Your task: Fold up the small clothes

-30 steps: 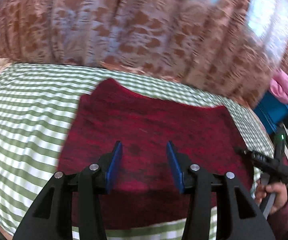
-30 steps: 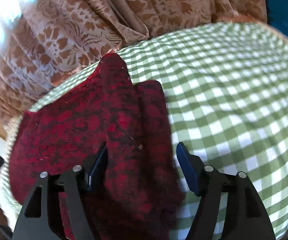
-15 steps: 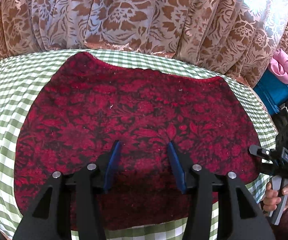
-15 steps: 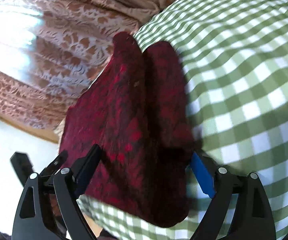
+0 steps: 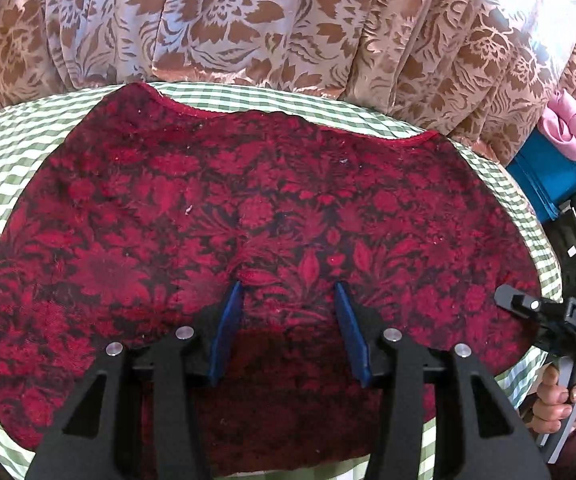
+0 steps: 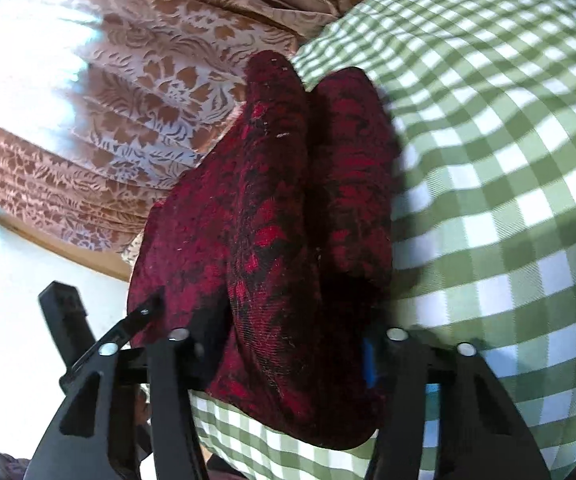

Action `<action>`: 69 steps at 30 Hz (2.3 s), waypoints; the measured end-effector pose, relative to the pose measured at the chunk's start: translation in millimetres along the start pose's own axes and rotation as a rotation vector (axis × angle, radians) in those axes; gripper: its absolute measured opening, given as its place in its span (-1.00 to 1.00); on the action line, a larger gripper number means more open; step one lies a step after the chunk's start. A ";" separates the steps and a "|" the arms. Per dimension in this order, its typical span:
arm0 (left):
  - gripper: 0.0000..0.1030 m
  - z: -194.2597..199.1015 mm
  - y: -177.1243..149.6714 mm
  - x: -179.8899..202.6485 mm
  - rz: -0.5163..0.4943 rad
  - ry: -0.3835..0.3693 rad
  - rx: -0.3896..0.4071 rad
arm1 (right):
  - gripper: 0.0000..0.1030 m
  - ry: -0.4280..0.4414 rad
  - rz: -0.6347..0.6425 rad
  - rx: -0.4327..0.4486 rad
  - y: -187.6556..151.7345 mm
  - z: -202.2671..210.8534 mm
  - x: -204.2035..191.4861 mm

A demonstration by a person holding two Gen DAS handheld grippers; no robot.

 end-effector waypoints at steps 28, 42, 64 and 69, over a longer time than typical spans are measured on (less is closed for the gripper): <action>-0.29 19.4 -6.0 -35.4 0.172 -0.153 0.010 | -0.37 0.031 0.430 -0.026 25.3 -32.2 -205.2; -0.57 78.1 -23.3 -158.0 0.347 -0.146 0.062 | -0.37 -0.124 0.644 -0.041 7.0 -64.6 -261.2; -0.10 97.0 50.0 -157.8 0.294 -0.344 0.107 | -0.37 -0.293 1.164 -0.123 -106.2 -158.3 -295.3; -0.05 78.5 62.5 -122.7 0.167 -0.266 0.022 | -0.36 -0.299 1.200 -0.095 -117.1 -152.3 -294.8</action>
Point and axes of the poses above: each gripper's, at about its wrist camera, not at the fingertips, and z roughly against the way its jaws point, x to its right, y to its top, the point moved 1 cm from there along -z, roughly the way its jaws point, and after that the axes turned 5 degrees about z, right-handed, at the moved point
